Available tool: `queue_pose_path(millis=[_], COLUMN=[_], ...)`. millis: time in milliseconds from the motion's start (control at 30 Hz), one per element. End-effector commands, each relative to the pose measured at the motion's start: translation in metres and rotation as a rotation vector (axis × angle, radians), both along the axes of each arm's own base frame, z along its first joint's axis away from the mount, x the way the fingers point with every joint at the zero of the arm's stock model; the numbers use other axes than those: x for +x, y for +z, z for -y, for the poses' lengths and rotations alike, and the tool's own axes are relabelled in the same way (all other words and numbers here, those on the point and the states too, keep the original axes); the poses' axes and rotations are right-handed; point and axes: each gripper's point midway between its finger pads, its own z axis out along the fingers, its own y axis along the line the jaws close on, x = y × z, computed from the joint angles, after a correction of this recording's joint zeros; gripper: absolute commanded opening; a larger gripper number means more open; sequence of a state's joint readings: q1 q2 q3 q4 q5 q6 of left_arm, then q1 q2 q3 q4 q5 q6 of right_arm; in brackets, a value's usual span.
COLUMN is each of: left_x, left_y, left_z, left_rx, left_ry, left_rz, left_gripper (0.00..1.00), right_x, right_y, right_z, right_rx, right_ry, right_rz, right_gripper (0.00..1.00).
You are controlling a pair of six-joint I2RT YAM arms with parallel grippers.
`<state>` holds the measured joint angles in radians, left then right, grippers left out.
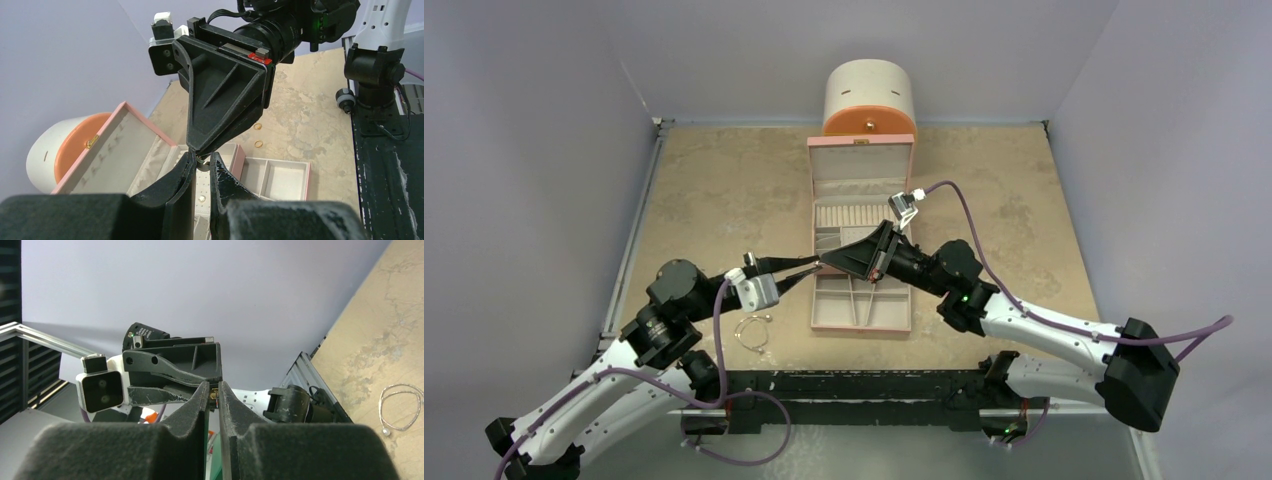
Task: Organize the mixed jewelry
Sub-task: Adjust the jewelry.
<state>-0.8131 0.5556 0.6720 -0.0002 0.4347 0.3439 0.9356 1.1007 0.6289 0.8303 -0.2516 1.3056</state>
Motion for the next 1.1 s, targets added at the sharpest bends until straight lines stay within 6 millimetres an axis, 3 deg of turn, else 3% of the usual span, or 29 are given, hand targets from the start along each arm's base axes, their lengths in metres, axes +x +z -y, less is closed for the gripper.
queue_pose_path(millis=[0,367,1067], left_x=[-0.003,-0.001,0.004], left_y=[0.013,0.013,0.016], left_z=[0.0,0.0,-0.002], left_rx=[-0.035,-0.036,-0.048], left_ry=[-0.014,-0.003,0.026], left_rz=[0.049,0.054,0.061], left_gripper=[0.0,0.0,0.0], right_x=[-0.004,-0.006,-0.011], right_y=[0.031,0.019,0.019], right_z=[0.003,0.002,0.001], right_rx=[0.087,0.072,0.076], right_ry=[-0.001,0.003,0.015], right_rz=[0.056,0.036,0.043], right_gripper=[0.13,0.19,0.07])
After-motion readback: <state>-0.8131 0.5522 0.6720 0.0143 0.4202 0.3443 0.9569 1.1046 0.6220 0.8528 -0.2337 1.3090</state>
